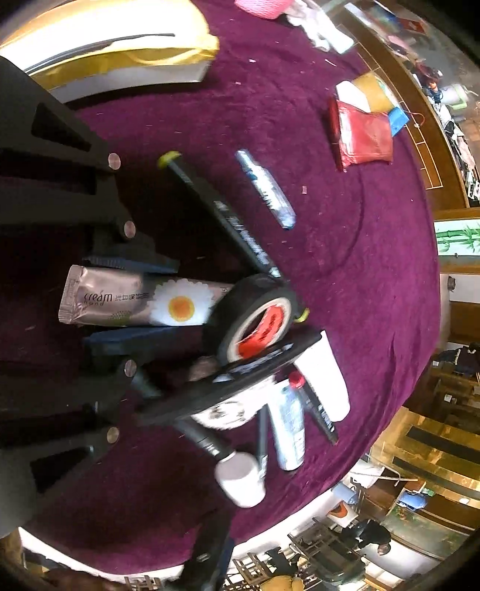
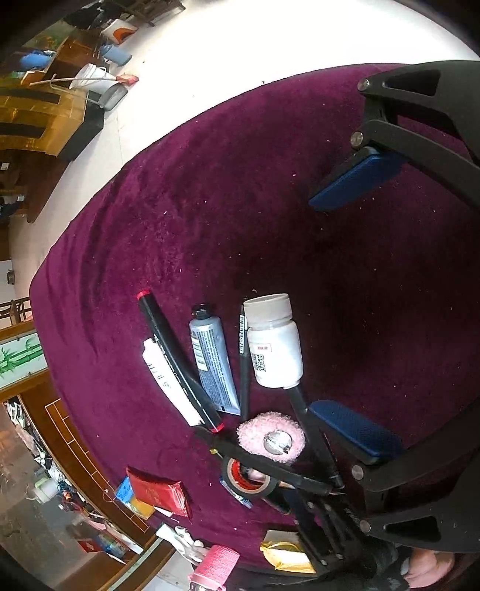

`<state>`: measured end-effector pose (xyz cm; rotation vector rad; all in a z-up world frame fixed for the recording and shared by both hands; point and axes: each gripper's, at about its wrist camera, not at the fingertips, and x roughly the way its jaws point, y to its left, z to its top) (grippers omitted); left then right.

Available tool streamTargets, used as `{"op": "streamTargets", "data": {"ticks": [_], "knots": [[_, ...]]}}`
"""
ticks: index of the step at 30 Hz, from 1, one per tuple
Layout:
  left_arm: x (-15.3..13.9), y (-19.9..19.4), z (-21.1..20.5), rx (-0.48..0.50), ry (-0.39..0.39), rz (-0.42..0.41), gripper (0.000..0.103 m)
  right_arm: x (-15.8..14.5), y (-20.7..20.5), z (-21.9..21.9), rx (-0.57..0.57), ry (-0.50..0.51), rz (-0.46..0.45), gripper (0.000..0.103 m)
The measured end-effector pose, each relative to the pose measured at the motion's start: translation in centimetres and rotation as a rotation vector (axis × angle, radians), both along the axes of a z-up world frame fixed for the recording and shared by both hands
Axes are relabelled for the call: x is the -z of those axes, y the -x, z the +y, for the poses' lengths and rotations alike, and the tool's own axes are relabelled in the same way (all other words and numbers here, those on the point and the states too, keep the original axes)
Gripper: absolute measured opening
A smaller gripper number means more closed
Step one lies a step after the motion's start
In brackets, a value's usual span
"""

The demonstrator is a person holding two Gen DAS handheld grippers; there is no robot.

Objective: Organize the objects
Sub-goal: 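Grasp the cream tube with daisy print with the left tool, then grasp a black marker from the pile with the right tool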

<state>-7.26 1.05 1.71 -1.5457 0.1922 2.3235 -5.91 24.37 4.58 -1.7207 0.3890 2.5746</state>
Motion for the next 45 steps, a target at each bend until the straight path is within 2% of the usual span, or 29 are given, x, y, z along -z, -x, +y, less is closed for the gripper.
{"op": "streamTargets", "data": {"ticks": [3,9,12,16,21,26,31,34,36,38,39,41,45], "knots": [[-0.5,-1.8,-1.1,-0.027,-0.048,-0.015,0.021,0.0,0.3,-0.1,-0.011,0.008,0.0,0.103],[-0.5,-4.8,-3.0,-0.094,-0.095,-0.046,0.02,0.0,0.8,-1.2,-0.048,0.012,0.003,0.103],[0.3,-5.6,-3.1,-0.111,-0.082,-0.054,0.02,-0.3,1.1,-2.4,-0.079,0.014,0.008,0.103],[0.4,-4.7,-2.3,-0.122,-0.063,-0.031,0.021,-0.8,1.5,-4.1,-0.117,0.006,0.02,0.103],[0.6,-4.0,-1.5,-0.132,-0.044,0.022,0.021,-0.9,1.8,-5.8,-0.149,0.009,0.017,0.103],[0.0,-5.5,-3.3,-0.16,-0.126,-0.002,0.02,-2.1,2.3,-7.3,-0.195,0.003,0.052,0.103],[-2.3,-7.3,-6.4,-0.234,-0.234,0.002,0.021,-2.7,3.9,-8.7,-0.21,0.09,0.055,0.102],[-3.7,-8.6,-8.0,-0.267,-0.28,0.018,0.021,-2.5,5.3,-10.1,-0.227,0.13,0.047,0.098],[-4.2,-9.5,-9.0,-0.287,-0.306,0.022,0.021,-2.2,6.1,-11.2,-0.234,0.142,0.037,0.092],[-4.6,-10.3,-10.3,-0.31,-0.313,0.027,0.021,-1.8,7.0,-12.3,-0.243,0.145,0.023,0.08],[-4.6,-10.5,-10.8,-0.319,-0.31,0.027,0.021,-1.4,7.5,-13.0,-0.243,0.133,0.005,0.078],[-4.9,-11.1,-11.9,-0.34,-0.308,0.036,0.021,-0.5,8.4,-14.0,-0.235,0.122,-0.031,0.06],[-5.5,-12.0,-13.7,-0.364,-0.306,0.068,0.021,1.2,9.2,-15.5,-0.231,0.051,-0.079,0.052]]}}
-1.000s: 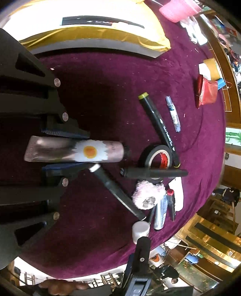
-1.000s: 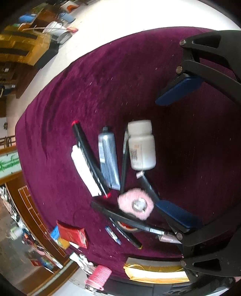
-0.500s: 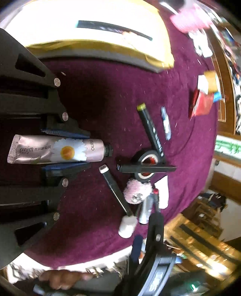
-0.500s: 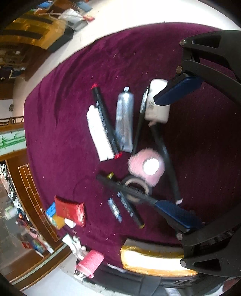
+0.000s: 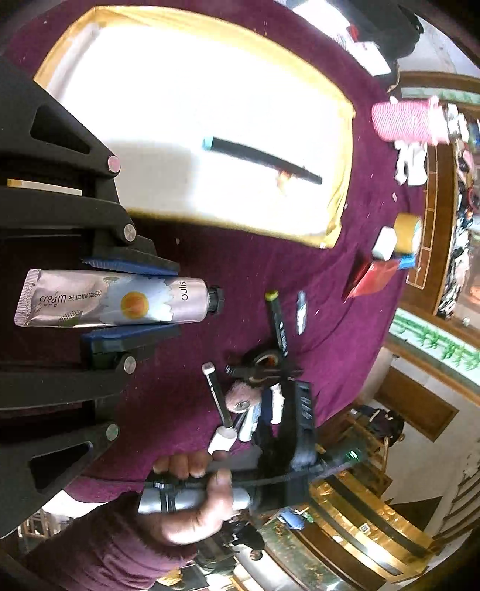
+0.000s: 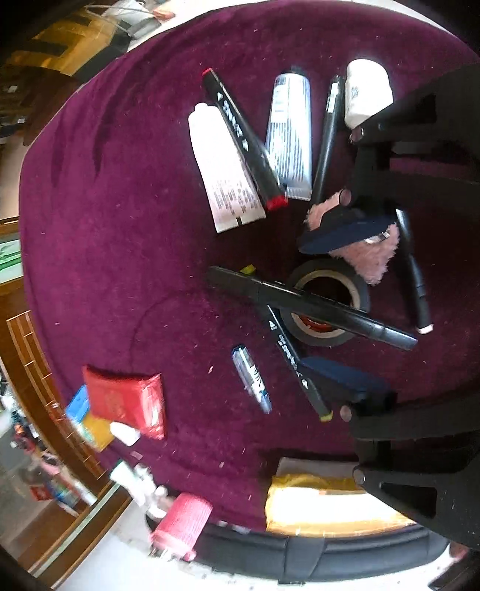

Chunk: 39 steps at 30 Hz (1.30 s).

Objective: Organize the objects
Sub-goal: 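Grasp a black marker from the pile with the right tool, then lower the cream tube into the tray with the left tool while the right tool places the marker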

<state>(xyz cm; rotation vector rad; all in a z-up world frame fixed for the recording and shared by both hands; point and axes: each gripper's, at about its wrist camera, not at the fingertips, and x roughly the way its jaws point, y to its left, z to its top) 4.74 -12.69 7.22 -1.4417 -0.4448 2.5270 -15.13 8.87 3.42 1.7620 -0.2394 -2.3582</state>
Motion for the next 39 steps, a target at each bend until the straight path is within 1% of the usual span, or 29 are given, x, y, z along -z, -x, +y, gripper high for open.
{"op": "streamTargets", "data": {"ticks": [1,4,5,6,8,9,11,17,20,23,25,26,30,34,37,39], "knots": [[-0.1,-0.1,-0.5,-0.004,-0.002,0.003,0.021,0.4,0.1,-0.3,0.005,-0.01,-0.012,0.052],[-0.1,-0.3,-2.0,-0.019,-0.011,0.008,0.021,0.5,0.2,-0.8,0.024,-0.056,0.012,0.05],[0.0,-0.3,-2.5,-0.023,-0.013,0.008,0.021,0.5,0.2,-1.0,0.032,-0.075,0.021,0.041],[0.1,-0.3,-2.9,-0.025,-0.014,0.007,0.021,0.5,0.2,-1.0,0.035,-0.093,0.026,0.034],[0.2,-0.2,-3.6,-0.027,-0.026,0.002,0.021,0.5,0.3,-0.4,0.051,-0.107,0.028,0.015],[0.3,-0.2,-4.0,-0.026,-0.03,0.001,0.021,0.5,0.3,0.0,0.063,-0.099,0.023,0.012],[0.3,0.0,-4.7,-0.023,-0.034,0.002,0.021,0.5,0.2,1.0,0.088,-0.053,0.003,0.012],[0.6,0.8,-6.3,-0.006,-0.049,-0.013,0.021,-0.8,-1.9,2.3,0.134,0.029,0.02,0.012],[0.5,1.2,-7.4,-0.007,-0.054,-0.015,0.021,-1.7,-2.8,2.0,0.137,0.083,0.023,0.012],[0.3,1.7,-8.9,-0.024,-0.036,-0.012,0.021,-3.0,-3.8,0.8,0.121,0.133,0.034,0.012],[0.2,2.4,-10.1,-0.034,-0.011,-0.009,0.021,-3.9,-4.6,-0.5,0.091,0.16,0.042,0.012],[0.2,2.7,-10.8,-0.038,0.003,-0.007,0.021,-4.5,-4.9,-1.8,0.063,0.174,0.044,0.012],[0.5,4.8,-13.0,-0.051,0.041,-0.005,0.021,-5.1,-5.4,-6.6,-0.018,0.252,0.022,0.012],[1.8,7.4,-14.4,-0.055,0.063,-0.016,0.021,-3.9,-4.9,-13.0,-0.094,0.344,-0.06,0.013],[2.9,8.6,-15.2,-0.069,0.059,-0.031,0.021,-2.7,-4.5,-17.5,-0.15,0.365,-0.104,0.013],[3.8,9.3,-15.8,-0.094,0.057,-0.039,0.021,-1.7,-4.0,-19.5,-0.163,0.377,-0.138,0.013]]}}
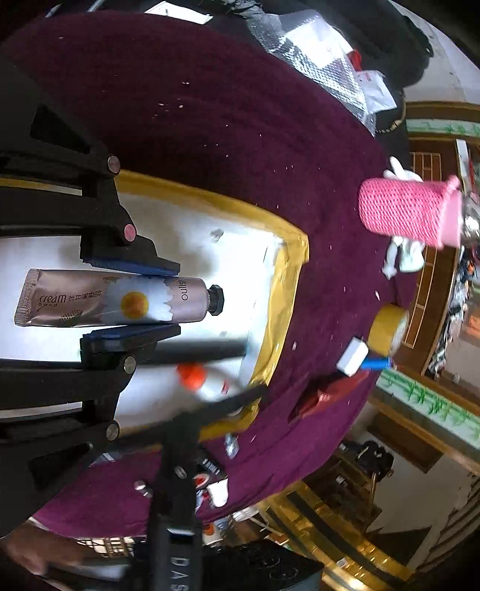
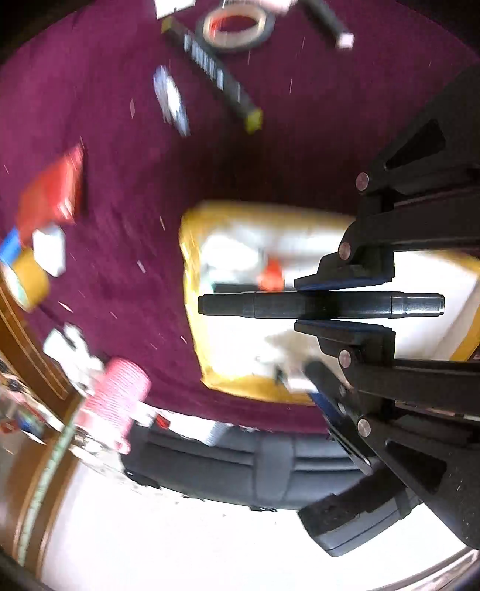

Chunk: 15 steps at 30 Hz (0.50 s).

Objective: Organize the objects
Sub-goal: 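Lower the cream tube into the tray with the left tool while the right tool places the marker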

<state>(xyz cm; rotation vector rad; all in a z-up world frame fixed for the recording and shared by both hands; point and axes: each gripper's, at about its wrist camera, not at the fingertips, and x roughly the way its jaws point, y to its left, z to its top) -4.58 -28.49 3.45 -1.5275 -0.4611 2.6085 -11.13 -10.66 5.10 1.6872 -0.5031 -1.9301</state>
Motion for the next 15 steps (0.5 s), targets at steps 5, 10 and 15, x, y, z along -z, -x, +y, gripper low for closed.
{"op": "streamTargets", "data": {"ticks": [5,10,15], "knots": [[1.4,1.1,-0.7,-0.025,0.007,-0.008,0.021,2.7,1.6,-3.5,-0.019,-0.061,-0.033,0.013],[1.4,2.2,-1.1,-0.029,0.013,0.008,0.02,4.0,1.9,-4.3,-0.02,-0.087,-0.047,0.013],[1.4,3.0,-1.6,-0.039,-0.006,0.015,0.023,4.2,1.9,-4.2,-0.018,-0.11,-0.043,0.013]]}}
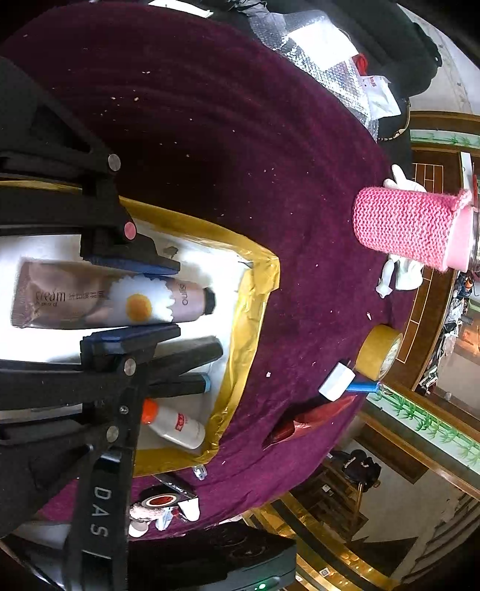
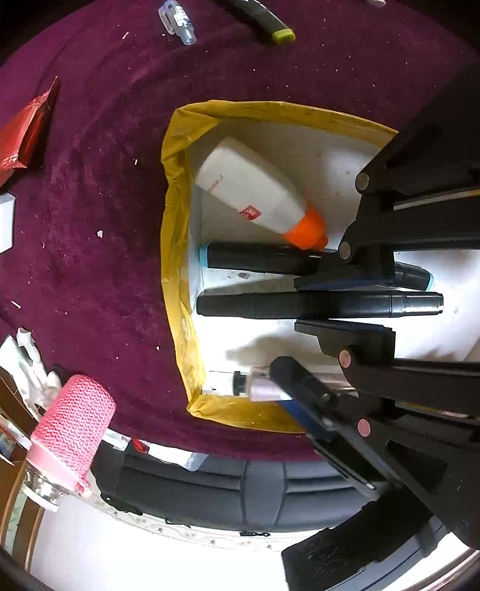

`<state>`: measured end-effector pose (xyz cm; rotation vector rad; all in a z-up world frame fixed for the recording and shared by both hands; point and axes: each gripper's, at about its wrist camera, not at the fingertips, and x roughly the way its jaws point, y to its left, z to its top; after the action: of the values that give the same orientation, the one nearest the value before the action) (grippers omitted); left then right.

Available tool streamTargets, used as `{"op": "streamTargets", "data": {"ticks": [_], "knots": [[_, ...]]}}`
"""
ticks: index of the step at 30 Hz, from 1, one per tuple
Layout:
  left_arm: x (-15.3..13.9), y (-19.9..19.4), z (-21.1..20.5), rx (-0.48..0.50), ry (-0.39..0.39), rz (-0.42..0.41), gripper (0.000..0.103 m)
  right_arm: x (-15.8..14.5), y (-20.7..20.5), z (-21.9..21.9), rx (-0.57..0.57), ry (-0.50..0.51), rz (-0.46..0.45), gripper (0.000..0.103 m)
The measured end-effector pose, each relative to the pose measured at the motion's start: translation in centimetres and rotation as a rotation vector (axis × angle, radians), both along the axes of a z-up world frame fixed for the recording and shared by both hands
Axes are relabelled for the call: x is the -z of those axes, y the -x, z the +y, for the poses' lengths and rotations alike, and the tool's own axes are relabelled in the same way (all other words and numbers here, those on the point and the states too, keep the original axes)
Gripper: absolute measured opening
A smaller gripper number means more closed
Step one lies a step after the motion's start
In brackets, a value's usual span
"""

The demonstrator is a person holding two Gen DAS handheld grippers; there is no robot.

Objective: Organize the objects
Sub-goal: 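Lower the cream tube into the tray with the left tool while the right tool places the marker, then open both tools and move them back over the pile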

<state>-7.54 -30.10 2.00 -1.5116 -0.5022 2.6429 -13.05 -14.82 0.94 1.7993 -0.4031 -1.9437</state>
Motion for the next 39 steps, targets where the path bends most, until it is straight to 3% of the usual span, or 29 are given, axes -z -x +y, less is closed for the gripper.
{"op": "streamTargets", "data": {"ticks": [4,10,13,15,21,24,25,26,28,30,32,34,39], "knots": [[-0.1,0.4,-0.2,-0.003,-0.007,-0.01,0.027,-0.1,0.2,0.5,0.016,0.004,-0.011,0.014],[-0.9,0.3,-0.8,-0.022,-0.058,-0.03,0.037,-1.9,0.3,0.7,0.008,-0.01,0.042,0.018],[-2.4,-0.7,-0.6,-0.021,-0.041,0.002,0.051,-3.0,0.3,1.3,0.016,-0.027,0.071,0.018],[-3.7,-1.5,-0.2,-0.018,-0.016,0.035,0.052,-3.8,0.0,1.7,0.016,-0.049,0.098,0.019],[-7.2,-3.6,2.5,0.012,0.102,0.124,0.054,-7.8,-2.0,3.1,0.026,-0.269,0.334,0.024],[-8.1,-4.2,4.0,0.028,0.135,0.14,0.054,-10.3,-4.3,4.9,0.127,-0.493,0.549,0.036],[-8.3,-4.4,4.4,0.035,0.139,0.144,0.054,-11.0,-5.3,5.8,0.182,-0.569,0.623,0.047],[-8.5,-4.6,5.0,0.043,0.147,0.152,0.054,-11.6,-6.4,6.8,0.237,-0.643,0.692,0.071],[-9.0,-5.0,6.3,0.061,0.182,0.167,0.054,-11.7,-7.6,8.8,0.297,-0.704,0.762,0.101],[-9.5,-5.3,7.6,0.077,0.203,0.18,0.054,-9.8,-6.6,11.0,0.269,-0.707,0.627,0.103],[-9.8,-5.5,9.0,0.094,0.226,0.186,0.054,-7.7,-5.7,14.1,0.289,-0.641,0.463,0.103],[-10.1,-5.8,10.2,0.107,0.244,0.189,0.054,-7.2,-6.1,16.7,0.356,-0.596,0.428,0.103],[-10.4,-6.1,14.0,0.134,0.277,0.17,0.054,-7.7,-6.6,20.6,0.378,-0.59,0.433,0.103]]}}
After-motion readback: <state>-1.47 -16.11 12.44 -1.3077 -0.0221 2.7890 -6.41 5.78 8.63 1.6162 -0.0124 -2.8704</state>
